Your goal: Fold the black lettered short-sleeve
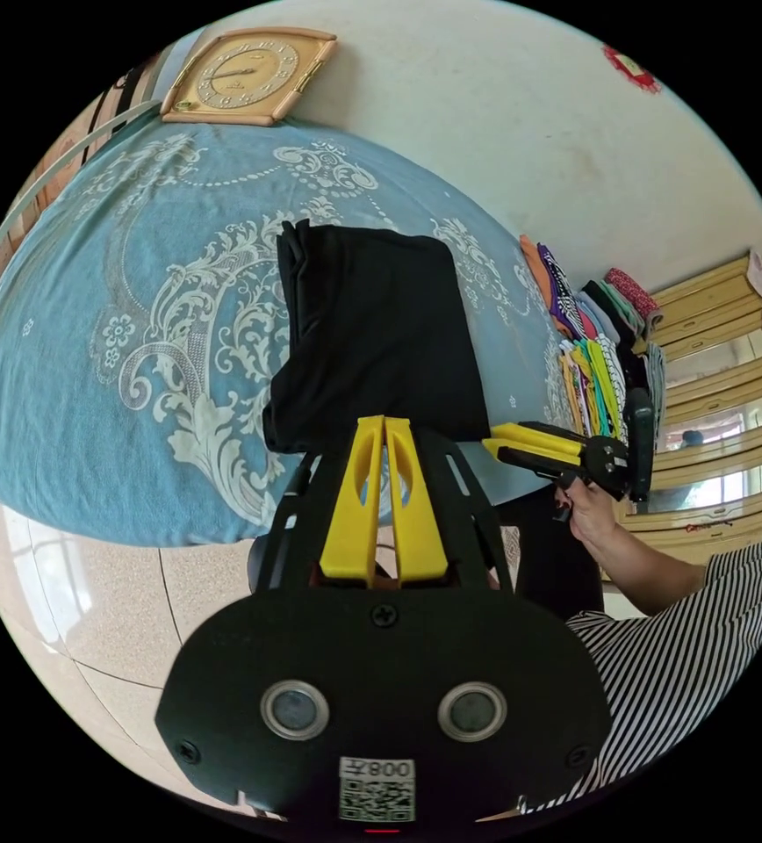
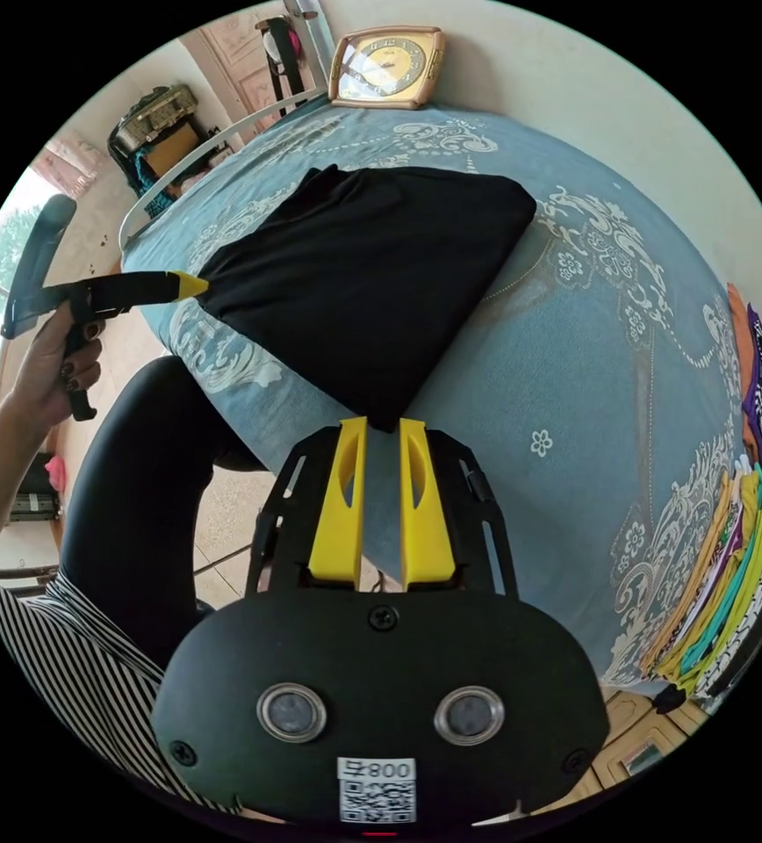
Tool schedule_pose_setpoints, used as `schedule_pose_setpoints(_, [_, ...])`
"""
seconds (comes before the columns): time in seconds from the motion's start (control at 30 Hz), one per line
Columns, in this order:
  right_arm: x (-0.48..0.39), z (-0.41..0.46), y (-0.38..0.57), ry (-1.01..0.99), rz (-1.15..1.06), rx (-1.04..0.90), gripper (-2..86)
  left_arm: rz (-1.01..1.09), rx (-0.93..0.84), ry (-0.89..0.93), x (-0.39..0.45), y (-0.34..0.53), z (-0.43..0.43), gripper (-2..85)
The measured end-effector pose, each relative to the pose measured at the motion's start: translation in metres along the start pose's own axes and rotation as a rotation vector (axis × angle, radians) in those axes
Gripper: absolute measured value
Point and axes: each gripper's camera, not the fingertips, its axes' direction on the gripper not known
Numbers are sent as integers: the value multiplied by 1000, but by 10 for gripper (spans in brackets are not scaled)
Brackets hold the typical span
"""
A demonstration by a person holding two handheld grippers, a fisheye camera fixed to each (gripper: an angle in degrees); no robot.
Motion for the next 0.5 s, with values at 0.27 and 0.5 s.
schedule_pose_setpoints(0.27, [-20, -29, 24, 54, -90, 34, 10, -27, 0, -87, 8, -9, 13, 1])
schedule_pose_setpoints(0.5, [-33, -25, 37, 111, -166, -15, 5, -37, -50, -105, 2, -3, 42, 1])
